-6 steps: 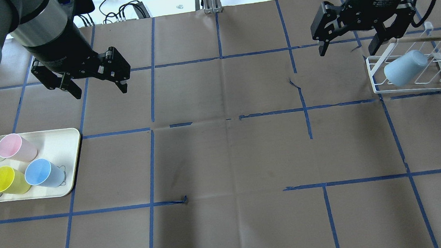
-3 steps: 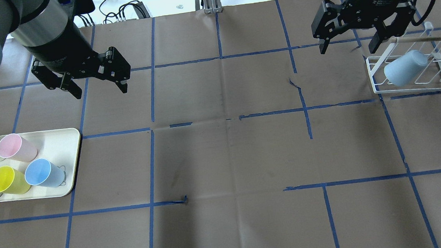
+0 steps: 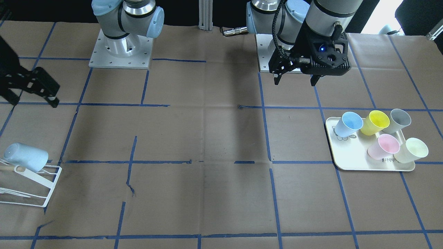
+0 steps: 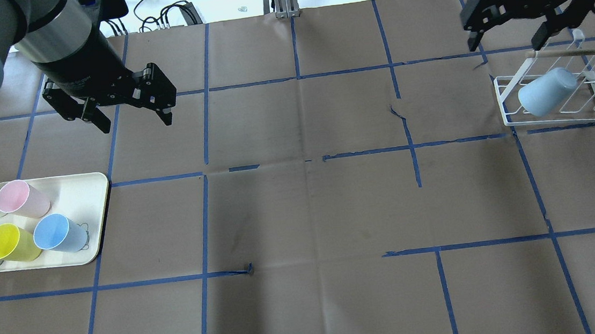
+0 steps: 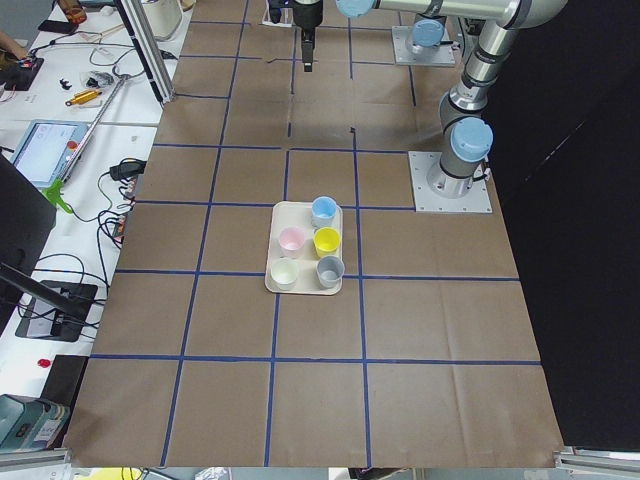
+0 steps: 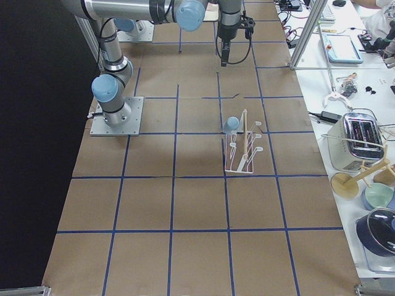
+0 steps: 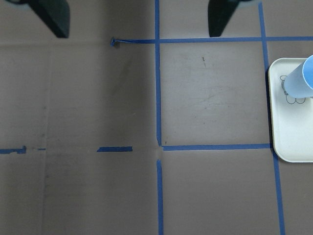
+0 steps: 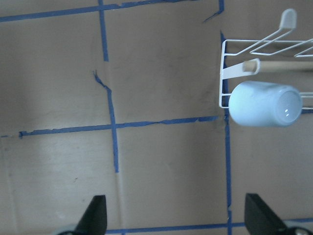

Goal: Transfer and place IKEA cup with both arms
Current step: 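Move the right gripper down to the light blue cup on the rack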

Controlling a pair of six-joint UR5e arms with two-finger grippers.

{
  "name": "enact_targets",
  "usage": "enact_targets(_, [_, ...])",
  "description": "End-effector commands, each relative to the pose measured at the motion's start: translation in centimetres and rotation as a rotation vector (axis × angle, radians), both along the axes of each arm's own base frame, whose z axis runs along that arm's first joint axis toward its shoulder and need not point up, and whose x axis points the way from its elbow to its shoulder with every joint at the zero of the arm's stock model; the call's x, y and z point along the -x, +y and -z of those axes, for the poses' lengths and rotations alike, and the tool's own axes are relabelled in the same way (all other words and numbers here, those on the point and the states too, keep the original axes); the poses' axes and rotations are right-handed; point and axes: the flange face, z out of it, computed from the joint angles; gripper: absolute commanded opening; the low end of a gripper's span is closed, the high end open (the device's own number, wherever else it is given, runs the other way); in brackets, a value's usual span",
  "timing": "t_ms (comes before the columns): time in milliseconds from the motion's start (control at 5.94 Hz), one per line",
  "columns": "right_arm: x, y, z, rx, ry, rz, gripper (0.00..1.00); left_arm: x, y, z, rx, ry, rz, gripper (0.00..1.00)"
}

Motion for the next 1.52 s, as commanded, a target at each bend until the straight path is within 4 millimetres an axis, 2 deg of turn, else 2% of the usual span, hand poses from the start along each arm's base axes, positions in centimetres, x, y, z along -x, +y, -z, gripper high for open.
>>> enact_targets(0, [8.2,-1.3,2.4,0.016,0.017,-0.077,1.0,0.0,-0.1,0.1,-0.002,0.0,0.0,0.98])
enact_targets(168, [10.5,-2.2,4.9,-0.015,0.002,-0.103,1.0,0.1,0.0,0.1,-0.002,0.0,0.002,0.98])
enact_targets(337, [11.3,-3.6,7.1,-0.003,0.01,-0.142,1.0,0.1,0.0,0.1,-0.002,0.0,0.002,0.98])
enact_targets(505, [11.6,-4.2,10.3,-0.045,-0.015,-0.163,1.0,0.0,-0.1,0.1,-0.002,0.0,0.0,0.98])
enact_targets(1011, [11.4,-3.3,16.9,-0.044,-0.012,-0.205,1.0,0.1,0.0,0.1,-0.002,0.0,0.002,0.98])
enact_targets(1347, [11.4,-3.0,17.9,-0.031,0.0,-0.212,1.0,0.1,0.0,0.1,-0.002,0.0,0.002,0.98])
